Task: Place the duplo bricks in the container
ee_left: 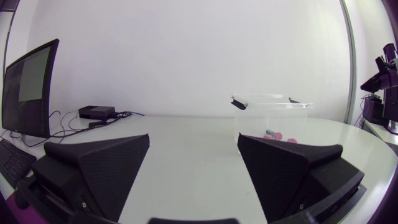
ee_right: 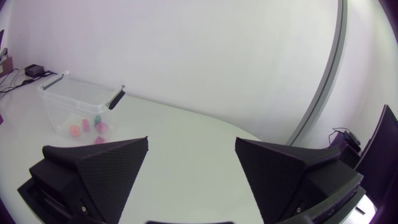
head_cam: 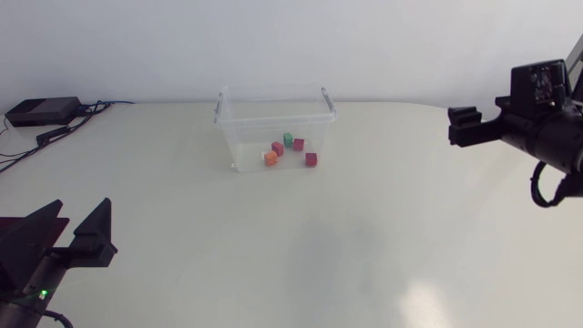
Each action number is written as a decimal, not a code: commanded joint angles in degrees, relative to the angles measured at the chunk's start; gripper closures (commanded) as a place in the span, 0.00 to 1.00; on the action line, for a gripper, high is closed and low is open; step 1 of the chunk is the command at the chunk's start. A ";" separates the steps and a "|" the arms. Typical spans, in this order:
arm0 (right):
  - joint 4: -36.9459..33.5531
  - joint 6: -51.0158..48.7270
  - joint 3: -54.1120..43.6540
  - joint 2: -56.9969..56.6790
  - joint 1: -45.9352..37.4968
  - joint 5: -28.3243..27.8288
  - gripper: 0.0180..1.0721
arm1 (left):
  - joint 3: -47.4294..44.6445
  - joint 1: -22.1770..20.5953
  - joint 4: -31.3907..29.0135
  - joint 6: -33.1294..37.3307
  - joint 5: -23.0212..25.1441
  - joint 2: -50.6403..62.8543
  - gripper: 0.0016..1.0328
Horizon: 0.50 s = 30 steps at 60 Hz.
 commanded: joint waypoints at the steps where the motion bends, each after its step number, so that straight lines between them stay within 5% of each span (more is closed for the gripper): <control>1: 1.09 0.07 -4.71 -4.95 -0.85 -0.22 0.04 | -1.06 -0.20 0.03 -0.69 0.25 -0.58 0.04; 30: -4.01 3.94 -22.20 -29.39 -3.31 0.66 0.04 | -1.06 -0.20 0.03 -0.78 0.25 -0.58 0.04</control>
